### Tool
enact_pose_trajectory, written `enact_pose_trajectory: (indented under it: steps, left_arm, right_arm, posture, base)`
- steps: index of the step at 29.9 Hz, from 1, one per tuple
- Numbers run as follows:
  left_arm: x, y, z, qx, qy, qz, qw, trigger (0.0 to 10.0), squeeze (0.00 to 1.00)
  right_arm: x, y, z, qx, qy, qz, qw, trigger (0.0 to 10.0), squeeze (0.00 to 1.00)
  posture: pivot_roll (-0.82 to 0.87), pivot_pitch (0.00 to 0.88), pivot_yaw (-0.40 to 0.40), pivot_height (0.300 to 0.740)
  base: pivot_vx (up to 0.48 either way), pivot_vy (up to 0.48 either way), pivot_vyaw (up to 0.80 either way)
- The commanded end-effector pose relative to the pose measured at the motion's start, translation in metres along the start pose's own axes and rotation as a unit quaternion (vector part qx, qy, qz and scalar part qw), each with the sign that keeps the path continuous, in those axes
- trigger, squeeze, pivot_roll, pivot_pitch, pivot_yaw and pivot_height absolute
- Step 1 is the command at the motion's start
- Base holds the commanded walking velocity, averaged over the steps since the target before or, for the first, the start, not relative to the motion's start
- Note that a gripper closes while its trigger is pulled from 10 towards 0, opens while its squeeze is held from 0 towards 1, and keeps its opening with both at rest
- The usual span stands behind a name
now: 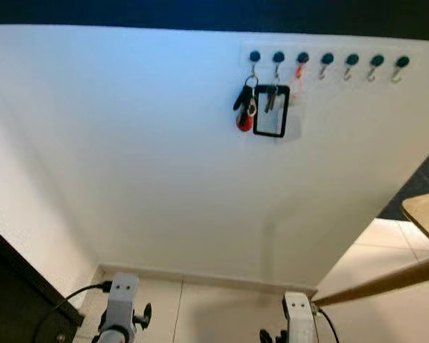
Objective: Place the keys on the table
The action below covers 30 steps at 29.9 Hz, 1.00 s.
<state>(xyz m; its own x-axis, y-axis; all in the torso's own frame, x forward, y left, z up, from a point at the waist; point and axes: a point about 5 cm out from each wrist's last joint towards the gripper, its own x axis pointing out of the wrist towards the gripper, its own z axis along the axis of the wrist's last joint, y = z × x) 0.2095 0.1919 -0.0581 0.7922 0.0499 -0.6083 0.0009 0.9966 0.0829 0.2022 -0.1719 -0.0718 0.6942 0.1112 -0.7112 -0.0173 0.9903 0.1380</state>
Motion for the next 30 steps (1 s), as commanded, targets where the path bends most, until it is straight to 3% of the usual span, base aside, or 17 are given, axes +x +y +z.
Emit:
enact_pose_trajectory:
  steps: [1,14,30]
  left_arm:
    - [0.0003,0.0019,-0.0017,-0.003,0.009,0.007,1.000,10.0,0.00]
    - [0.0010,0.0007,-0.0002,0.011,0.006,0.006,1.000,10.0,0.00]
    - [0.0008,0.0087,0.0036,-0.002,-0.009,0.007,1.000,10.0,0.00]
  right_arm:
    - [-0.0020,-0.0061,0.0003,0.007,-0.010,-0.008,1.000,10.0,0.00]
    - [-0.0031,-0.0072,-0.0032,-0.005,-0.003,-0.008,1.000,10.0,0.00]
    - [-0.0037,-0.0072,-0.0055,-0.013,0.003,-0.005,1.000,10.0,0.00]
  posture:
    - [0.04,0.055,0.024,0.740]
    - [0.03,0.040,0.025,0.740]
    - [0.02,0.039,0.012,0.740]
  base:
    - [0.000,0.000,0.00]
    - [0.000,0.000,0.00]
    - [0.000,0.000,0.00]
